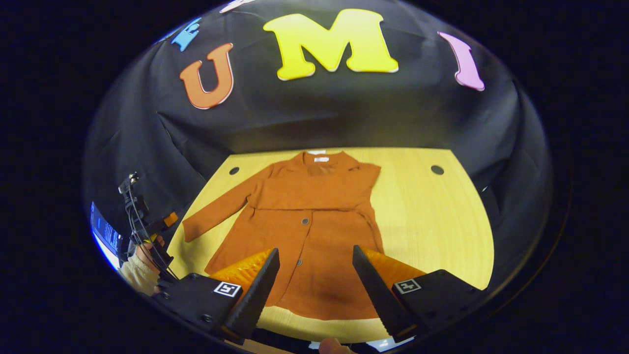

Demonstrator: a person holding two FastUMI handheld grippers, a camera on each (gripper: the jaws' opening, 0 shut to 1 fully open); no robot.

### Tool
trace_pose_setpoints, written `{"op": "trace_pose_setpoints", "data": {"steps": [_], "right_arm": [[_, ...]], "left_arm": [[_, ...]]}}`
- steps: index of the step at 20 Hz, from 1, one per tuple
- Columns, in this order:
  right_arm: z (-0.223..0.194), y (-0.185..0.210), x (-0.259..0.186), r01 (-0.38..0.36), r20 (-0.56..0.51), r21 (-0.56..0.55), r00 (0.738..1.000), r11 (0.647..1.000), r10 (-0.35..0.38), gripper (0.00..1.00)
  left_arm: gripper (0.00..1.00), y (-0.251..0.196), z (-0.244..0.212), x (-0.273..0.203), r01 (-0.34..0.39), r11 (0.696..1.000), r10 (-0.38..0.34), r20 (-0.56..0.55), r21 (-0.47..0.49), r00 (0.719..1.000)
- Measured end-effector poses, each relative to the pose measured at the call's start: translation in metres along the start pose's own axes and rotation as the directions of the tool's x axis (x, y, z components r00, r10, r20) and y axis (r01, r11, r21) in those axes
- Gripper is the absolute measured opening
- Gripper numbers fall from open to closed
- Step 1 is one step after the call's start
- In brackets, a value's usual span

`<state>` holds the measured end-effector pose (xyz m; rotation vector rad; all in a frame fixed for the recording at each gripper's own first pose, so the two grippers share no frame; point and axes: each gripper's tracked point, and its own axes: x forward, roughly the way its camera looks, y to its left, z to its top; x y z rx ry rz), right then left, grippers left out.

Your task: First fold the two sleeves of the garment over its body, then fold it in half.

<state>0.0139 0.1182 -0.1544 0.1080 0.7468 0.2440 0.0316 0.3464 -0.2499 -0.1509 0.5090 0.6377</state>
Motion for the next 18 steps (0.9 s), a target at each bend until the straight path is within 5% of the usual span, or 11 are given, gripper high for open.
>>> {"op": "trace_pose_setpoints", "data": {"steps": [6,18], "right_arm": [[0.03,-0.025,-0.023,0.053,0.178,-0.034,0.983,0.998,-0.046,0.97],[0.008,-0.025,-0.019,0.055,0.115,-0.045,0.992,0.997,-0.049,0.97]], "left_arm": [[0.99,-0.006,-0.029,0.034,-0.008,1.0,0.007,-0.157,-0.005,0.988],[1.0,0.002,-0.067,0.064,-0.102,0.977,-0.001,-0.477,-0.189,0.879]]}}
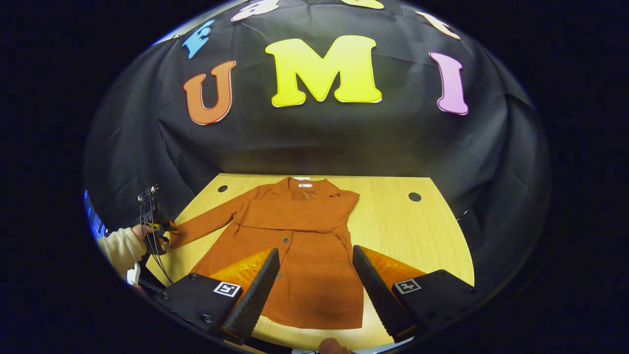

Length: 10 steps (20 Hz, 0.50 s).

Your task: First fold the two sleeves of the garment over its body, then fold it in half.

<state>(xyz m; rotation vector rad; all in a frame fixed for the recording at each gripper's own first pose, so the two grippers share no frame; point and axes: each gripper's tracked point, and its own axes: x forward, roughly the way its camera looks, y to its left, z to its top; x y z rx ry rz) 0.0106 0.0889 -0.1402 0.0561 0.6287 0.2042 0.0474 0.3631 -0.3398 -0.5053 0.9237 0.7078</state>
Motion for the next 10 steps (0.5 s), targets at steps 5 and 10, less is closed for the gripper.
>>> {"op": "trace_pose_setpoints", "data": {"steps": [5,10], "right_arm": [[-0.008,0.011,0.005,-0.028,-0.03,-0.01,0.999,1.0,0.028,0.97],[-0.009,0.017,0.01,-0.05,-0.048,-0.016,0.998,0.999,0.05,0.97]], "left_arm": [[1.0,-0.005,-0.002,0.0,-0.017,1.0,0.017,-0.123,0.001,0.992],[0.98,-0.007,-0.002,0.002,-0.003,1.0,0.003,-0.29,0.001,0.957]]}}
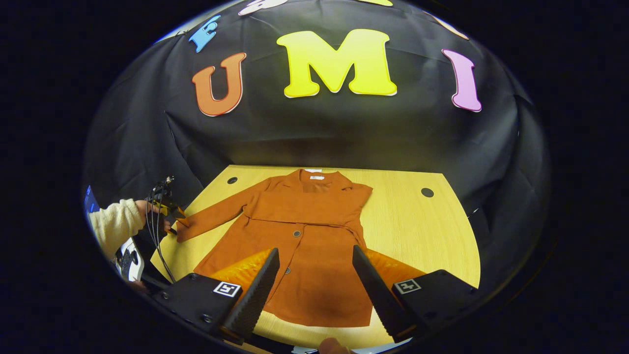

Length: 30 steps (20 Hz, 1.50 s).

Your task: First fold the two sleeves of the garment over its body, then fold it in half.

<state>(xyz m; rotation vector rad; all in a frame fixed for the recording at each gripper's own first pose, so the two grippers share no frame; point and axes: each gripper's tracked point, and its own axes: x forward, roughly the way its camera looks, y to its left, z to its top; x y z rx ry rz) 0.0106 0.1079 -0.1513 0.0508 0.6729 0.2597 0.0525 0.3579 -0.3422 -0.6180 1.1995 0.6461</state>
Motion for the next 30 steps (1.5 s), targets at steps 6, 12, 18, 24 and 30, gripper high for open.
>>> {"op": "trace_pose_setpoints", "data": {"steps": [6,12,18,24,30], "right_arm": [[-0.004,0.007,0.006,-0.025,-0.019,0.016,1.0,1.0,0.025,0.97],[-0.01,0.006,0.004,-0.027,-0.027,0.012,0.999,1.0,0.027,0.97],[-0.013,-0.014,0.0,-0.005,-0.022,0.064,1.0,0.998,0.007,0.97],[-0.019,-0.038,-0.007,0.029,-0.012,0.123,1.0,0.992,-0.027,0.97],[-0.018,-0.065,-0.017,0.05,0.011,0.172,0.999,0.984,-0.053,0.97]], "left_arm": [[0.94,-0.002,0.0,-0.001,0.007,1.0,-0.006,-0.057,0.01,0.998],[0.53,-0.017,0.002,0.0,0.023,0.999,-0.022,-0.027,0.04,0.999],[0.1,-0.029,0.001,0.0,0.05,0.998,-0.05,0.0,0.047,0.999],[0.04,-0.06,0.018,-0.029,0.065,0.982,-0.089,0.13,0.177,0.987],[0.04,-0.16,0.027,-0.086,0.109,0.908,-0.234,0.274,0.405,0.933]]}}
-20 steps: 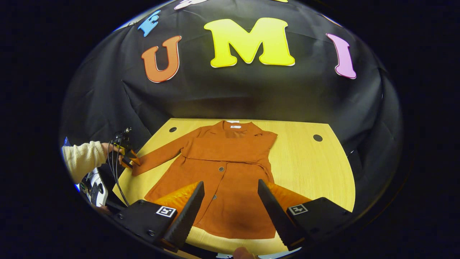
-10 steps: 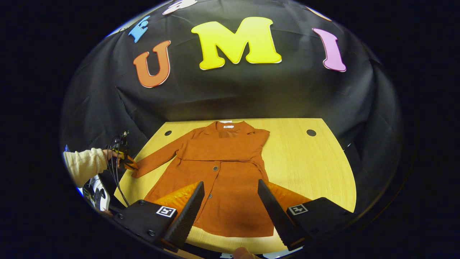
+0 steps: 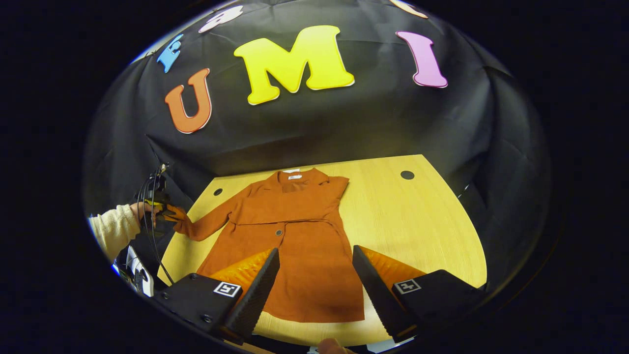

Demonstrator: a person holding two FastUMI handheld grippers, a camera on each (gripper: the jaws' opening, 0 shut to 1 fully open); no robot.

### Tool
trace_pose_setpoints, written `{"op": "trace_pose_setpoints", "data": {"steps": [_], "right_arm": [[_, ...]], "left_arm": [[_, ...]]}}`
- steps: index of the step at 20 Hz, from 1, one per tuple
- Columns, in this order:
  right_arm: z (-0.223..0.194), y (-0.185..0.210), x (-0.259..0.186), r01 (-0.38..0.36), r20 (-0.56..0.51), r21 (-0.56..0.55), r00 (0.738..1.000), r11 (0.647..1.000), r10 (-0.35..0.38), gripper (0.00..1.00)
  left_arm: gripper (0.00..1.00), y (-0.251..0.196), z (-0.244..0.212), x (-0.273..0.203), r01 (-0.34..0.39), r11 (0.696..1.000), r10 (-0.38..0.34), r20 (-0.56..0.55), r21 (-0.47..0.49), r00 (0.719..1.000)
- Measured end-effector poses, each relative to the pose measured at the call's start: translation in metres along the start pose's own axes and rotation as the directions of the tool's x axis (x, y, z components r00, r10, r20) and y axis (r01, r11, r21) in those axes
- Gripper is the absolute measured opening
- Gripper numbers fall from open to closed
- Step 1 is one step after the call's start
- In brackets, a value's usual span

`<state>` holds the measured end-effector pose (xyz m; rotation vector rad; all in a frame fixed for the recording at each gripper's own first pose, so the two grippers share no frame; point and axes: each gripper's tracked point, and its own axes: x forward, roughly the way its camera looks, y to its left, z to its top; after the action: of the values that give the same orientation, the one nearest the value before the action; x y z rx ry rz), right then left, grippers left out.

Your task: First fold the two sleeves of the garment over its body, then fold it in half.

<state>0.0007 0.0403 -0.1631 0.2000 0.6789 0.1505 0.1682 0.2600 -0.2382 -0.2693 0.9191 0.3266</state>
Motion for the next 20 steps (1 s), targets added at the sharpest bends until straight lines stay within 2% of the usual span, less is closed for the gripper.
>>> {"op": "trace_pose_setpoints", "data": {"steps": [4,6,8,13,15,16,17,20], "right_arm": [[-0.002,-0.022,-0.006,0.018,0.009,0.045,1.0,0.999,-0.018,0.97],[-0.003,-0.039,-0.012,0.042,0.013,0.053,0.999,0.998,-0.043,0.97],[-0.002,-0.055,-0.018,0.065,0.022,0.07,0.998,0.995,-0.067,0.97],[0.003,-0.093,-0.035,0.125,0.038,0.128,0.991,0.984,-0.131,0.97],[0.005,-0.108,-0.041,0.145,0.045,0.134,0.987,0.98,-0.152,0.96],[0.005,-0.113,-0.044,0.156,0.048,0.136,0.985,0.978,-0.163,0.93],[0.007,-0.119,-0.048,0.165,0.055,0.142,0.983,0.976,-0.174,0.97],[0.005,-0.133,-0.057,0.19,0.069,0.15,0.977,0.97,-0.202,0.97]], "left_arm": [[0.04,-0.109,0.023,-0.013,0.089,0.979,-0.104,0.077,0.183,0.992],[0.04,-0.162,0.026,-0.016,0.097,0.949,-0.132,0.098,0.3,0.986],[0.03,-0.221,0.022,-0.02,0.141,0.916,-0.19,0.096,0.376,0.977],[0.04,-0.376,0.004,-0.027,0.274,0.855,-0.331,0.056,0.441,0.942],[0.03,-0.431,-0.005,-0.024,0.292,0.817,-0.358,0.04,0.497,0.933],[0.03,-0.456,-0.013,-0.022,0.308,0.799,-0.371,0.019,0.516,0.929],[0.03,-0.478,-0.021,-0.018,0.321,0.785,-0.378,-0.002,0.529,0.926],[0.04,-0.533,-0.042,0.003,0.34,0.776,-0.365,-0.06,0.532,0.929]]}}
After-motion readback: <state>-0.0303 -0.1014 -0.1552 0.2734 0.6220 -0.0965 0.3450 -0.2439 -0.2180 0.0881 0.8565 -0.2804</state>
